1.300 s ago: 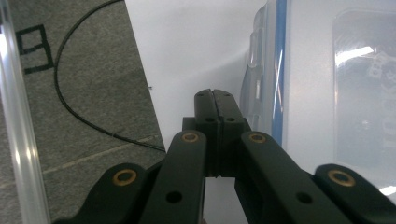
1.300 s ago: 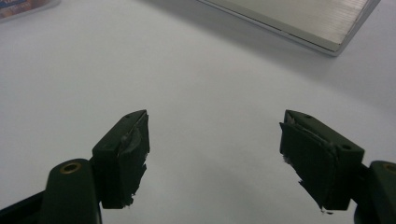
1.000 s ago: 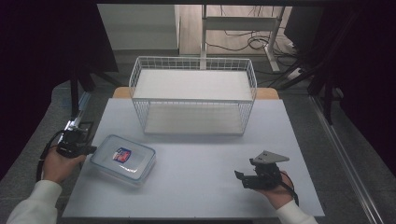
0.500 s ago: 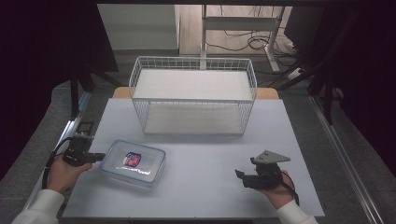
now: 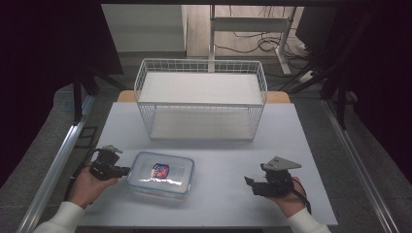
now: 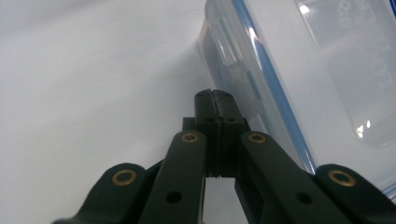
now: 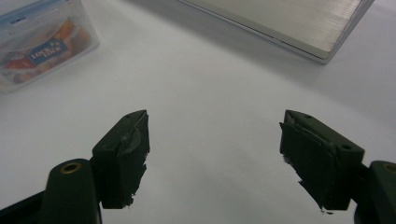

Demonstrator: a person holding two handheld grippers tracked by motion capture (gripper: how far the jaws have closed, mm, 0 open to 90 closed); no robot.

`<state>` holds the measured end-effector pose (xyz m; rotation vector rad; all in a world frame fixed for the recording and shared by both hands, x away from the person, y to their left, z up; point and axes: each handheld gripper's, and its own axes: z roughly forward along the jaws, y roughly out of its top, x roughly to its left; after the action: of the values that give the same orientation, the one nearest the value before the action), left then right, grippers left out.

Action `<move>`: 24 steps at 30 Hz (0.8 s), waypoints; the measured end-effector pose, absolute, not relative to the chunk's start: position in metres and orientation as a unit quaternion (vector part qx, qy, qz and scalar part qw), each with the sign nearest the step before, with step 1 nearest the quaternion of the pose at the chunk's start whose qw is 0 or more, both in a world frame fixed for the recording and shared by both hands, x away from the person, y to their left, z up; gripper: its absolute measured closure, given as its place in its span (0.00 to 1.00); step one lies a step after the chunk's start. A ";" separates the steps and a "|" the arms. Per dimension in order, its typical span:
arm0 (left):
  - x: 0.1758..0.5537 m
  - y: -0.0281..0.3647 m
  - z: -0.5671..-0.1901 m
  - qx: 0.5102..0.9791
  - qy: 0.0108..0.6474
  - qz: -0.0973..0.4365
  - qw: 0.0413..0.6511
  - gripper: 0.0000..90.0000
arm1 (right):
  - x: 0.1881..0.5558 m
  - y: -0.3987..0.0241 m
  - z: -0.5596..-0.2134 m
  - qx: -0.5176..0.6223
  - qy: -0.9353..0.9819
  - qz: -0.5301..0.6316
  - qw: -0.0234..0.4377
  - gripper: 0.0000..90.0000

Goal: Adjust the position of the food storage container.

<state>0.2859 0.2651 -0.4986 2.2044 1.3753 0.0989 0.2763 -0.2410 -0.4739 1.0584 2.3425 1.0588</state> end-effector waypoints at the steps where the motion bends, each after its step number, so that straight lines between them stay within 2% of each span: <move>1: 0.286 0.263 -0.498 0.818 0.508 0.036 0.268 1.00 | 0.276 -0.241 -0.474 0.375 0.829 0.374 0.180 0.27; 24: 0.274 0.224 -0.501 0.820 0.483 -0.004 0.308 1.00 | 0.277 -0.241 -0.474 0.374 0.830 0.372 0.182 0.27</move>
<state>0.2744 0.2240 -0.5014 2.1671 1.2762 -0.0100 0.2767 -0.2413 -0.4743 1.0559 2.3430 1.0487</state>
